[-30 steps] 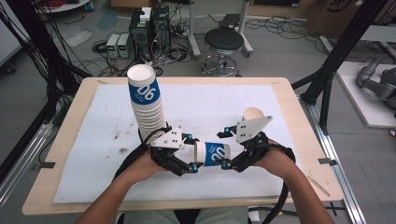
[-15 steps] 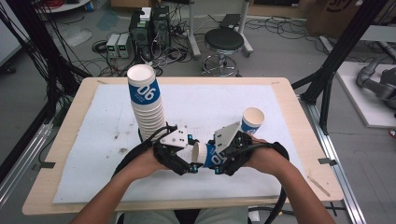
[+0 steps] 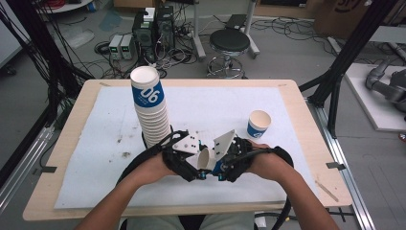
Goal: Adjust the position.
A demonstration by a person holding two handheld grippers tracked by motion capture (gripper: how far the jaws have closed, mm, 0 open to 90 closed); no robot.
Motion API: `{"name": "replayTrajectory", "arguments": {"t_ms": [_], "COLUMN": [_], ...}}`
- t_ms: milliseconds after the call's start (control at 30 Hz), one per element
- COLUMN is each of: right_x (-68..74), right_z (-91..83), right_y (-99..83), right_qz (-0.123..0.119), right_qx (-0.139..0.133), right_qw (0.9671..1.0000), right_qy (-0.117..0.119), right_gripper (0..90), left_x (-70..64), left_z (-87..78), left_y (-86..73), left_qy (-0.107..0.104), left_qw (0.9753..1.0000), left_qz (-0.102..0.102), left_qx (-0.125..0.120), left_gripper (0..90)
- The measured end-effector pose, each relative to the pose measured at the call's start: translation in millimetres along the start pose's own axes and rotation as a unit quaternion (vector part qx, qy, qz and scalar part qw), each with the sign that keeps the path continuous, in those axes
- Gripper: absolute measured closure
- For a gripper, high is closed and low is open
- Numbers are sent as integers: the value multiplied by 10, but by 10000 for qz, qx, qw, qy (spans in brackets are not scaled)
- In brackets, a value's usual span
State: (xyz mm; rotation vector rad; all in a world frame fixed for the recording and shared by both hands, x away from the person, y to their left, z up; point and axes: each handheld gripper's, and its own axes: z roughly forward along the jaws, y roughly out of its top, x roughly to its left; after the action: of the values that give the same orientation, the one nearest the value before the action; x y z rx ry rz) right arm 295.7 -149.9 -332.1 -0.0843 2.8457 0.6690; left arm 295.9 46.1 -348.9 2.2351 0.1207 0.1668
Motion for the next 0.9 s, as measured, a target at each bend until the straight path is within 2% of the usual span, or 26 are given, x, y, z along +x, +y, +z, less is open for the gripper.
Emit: {"name": "replayTrajectory", "arguments": {"t_ms": [133,300,500,533,633,700,800,900], "right_x": [9,11,-26,-27,-45,-59,-62,-50], "right_z": [7,18,28,26,-3,-29,-65,-88], "right_y": [-12,-42,-156,-189,-315,-415,-573,-713], "right_qz": [48,190,432,553,841,1049,1375,1639], "right_qx": [41,25,-262,-292,-565,-877,-1310,-1712], "right_qw": [10000,9998,9987,9979,9946,9904,9817,9715], "right_qy": [-27,10,111,174,216,189,135,-5], "right_gripper": [293,295,297,297,297,297,295,295], "left_x": [-13,-20,-17,-8,12,24,35,35], "left_z": [20,40,-3,-26,-107,-164,-238,-292], "left_y": [15,12,-37,-49,-106,-155,-232,-299], "left_qy": [34,61,105,119,223,297,428,569], "left_qw": [10000,10000,9986,9979,9940,9896,9814,9757], "left_qz": [-20,-59,-164,-217,-395,-557,-755,-830], "left_qx": [36,-37,-488,-598,-997,-1290,-1710,-1945], "left_gripper": [257,242,231,224,205,186,179,177]}}
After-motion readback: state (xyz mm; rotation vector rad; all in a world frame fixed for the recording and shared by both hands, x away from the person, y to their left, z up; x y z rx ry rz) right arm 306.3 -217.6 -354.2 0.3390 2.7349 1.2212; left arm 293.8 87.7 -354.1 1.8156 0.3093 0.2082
